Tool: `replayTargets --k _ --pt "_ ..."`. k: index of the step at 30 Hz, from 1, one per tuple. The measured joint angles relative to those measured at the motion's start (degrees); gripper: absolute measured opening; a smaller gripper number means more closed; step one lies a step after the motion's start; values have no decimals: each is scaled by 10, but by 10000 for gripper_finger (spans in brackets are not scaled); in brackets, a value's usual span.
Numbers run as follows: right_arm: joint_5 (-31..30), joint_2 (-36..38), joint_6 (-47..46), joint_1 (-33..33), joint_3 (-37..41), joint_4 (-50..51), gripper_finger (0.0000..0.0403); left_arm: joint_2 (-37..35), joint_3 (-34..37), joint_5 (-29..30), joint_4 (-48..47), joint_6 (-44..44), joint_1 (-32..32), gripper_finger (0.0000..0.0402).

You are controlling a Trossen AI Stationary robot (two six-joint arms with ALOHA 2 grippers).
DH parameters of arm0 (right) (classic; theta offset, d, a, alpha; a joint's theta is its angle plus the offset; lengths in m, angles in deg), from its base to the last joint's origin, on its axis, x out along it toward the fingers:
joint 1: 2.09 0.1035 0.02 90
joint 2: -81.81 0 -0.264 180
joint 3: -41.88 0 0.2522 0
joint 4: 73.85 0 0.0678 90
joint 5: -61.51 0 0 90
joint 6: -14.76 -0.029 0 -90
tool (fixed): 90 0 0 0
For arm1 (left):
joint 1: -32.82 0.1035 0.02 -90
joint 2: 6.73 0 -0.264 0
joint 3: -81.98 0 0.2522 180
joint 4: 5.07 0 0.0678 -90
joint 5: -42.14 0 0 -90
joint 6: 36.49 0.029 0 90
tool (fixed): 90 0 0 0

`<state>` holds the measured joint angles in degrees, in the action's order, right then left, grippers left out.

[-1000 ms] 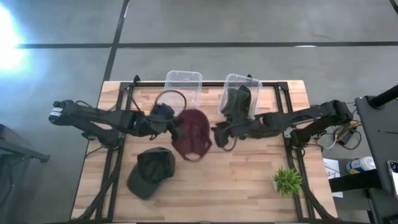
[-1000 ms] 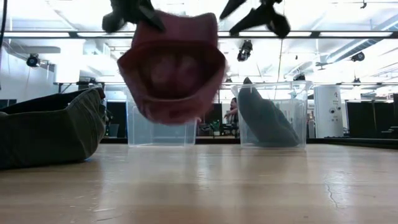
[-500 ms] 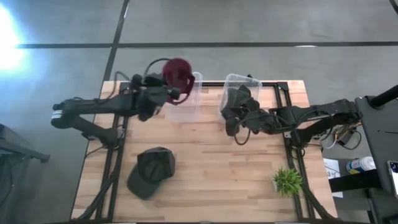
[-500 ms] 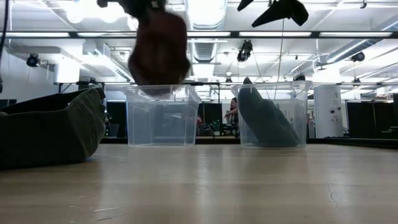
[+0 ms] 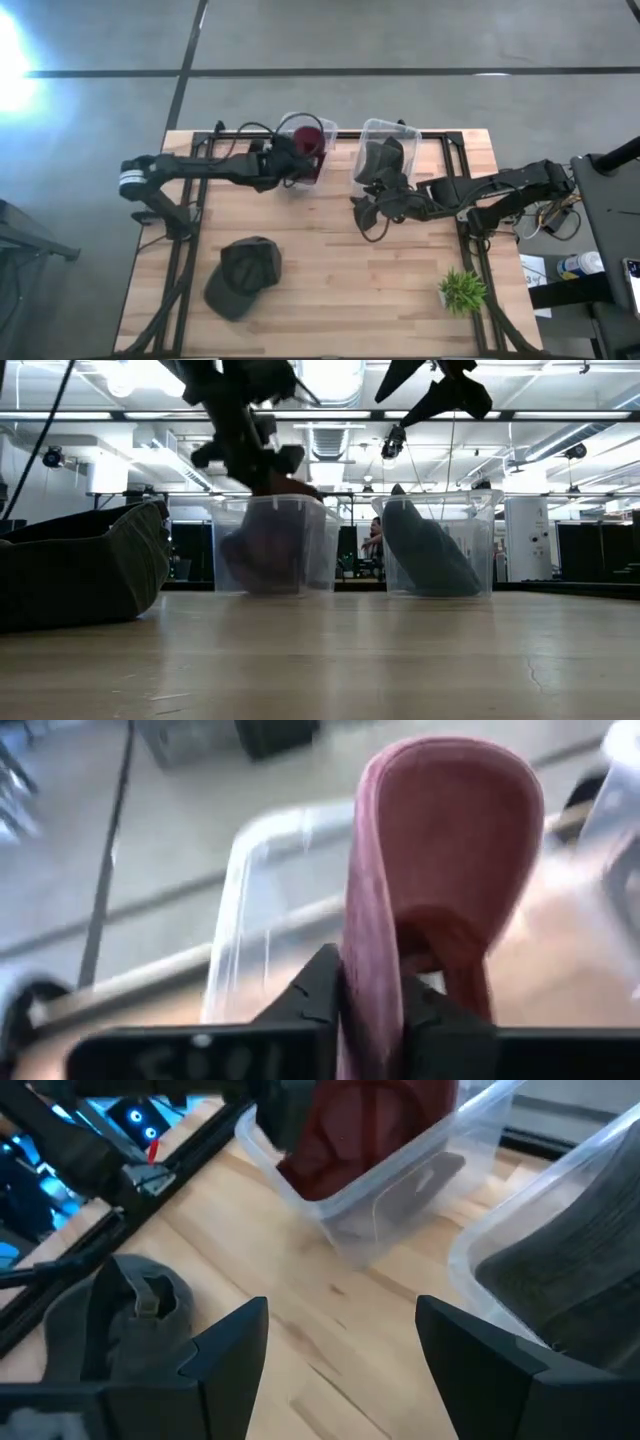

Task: Pick & Place hat
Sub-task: Put the red cap into the left transparent bin, then put the black cap into the right transparent bin

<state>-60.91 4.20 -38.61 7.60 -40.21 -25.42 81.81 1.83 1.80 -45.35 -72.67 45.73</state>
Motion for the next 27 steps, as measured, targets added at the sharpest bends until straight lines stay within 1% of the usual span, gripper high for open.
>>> replayTargets --k 3,5,7,8,11,12,14,16,19,21,23,25,27 --pt "1 1 -2 0 2 9 252 11 0 -56 -51 -59 -1 82" --pt "1 4 -1 0 3 16 251 4 -3 -91 -81 -94 -6 106" --pt "4 5 1 0 4 16 250 -15 -14 -92 -98 -111 -20 126" --pt "8 5 4 0 5 16 250 -28 -21 -82 -101 -106 -30 135" --pt "26 5 14 0 9 15 253 -74 -48 -37 -100 -42 -62 154" --pt "34 6 19 -2 11 13 253 -90 -55 -34 -98 -7 -74 158" --pt "66 6 24 -7 16 8 253 -122 -59 -49 -102 68 -107 161" --pt "99 6 23 -13 26 -5 252 -151 -53 -85 -141 92 -142 161" --pt "114 1 17 -16 42 -32 247 -177 -35 -165 -250 67 -201 162" --pt "120 -6 15 -15 50 -54 245 -182 -19 -199 -305 34 -254 162" --pt "123 -16 15 -14 52 -80 243 -183 0 -202 -343 12 -313 162" --pt "131 -30 19 -15 52 -105 242 -179 22 -178 -370 -20 -362 162" --pt "146 -47 24 -15 47 -117 242 -173 45 -177 -370 -34 -397 162"
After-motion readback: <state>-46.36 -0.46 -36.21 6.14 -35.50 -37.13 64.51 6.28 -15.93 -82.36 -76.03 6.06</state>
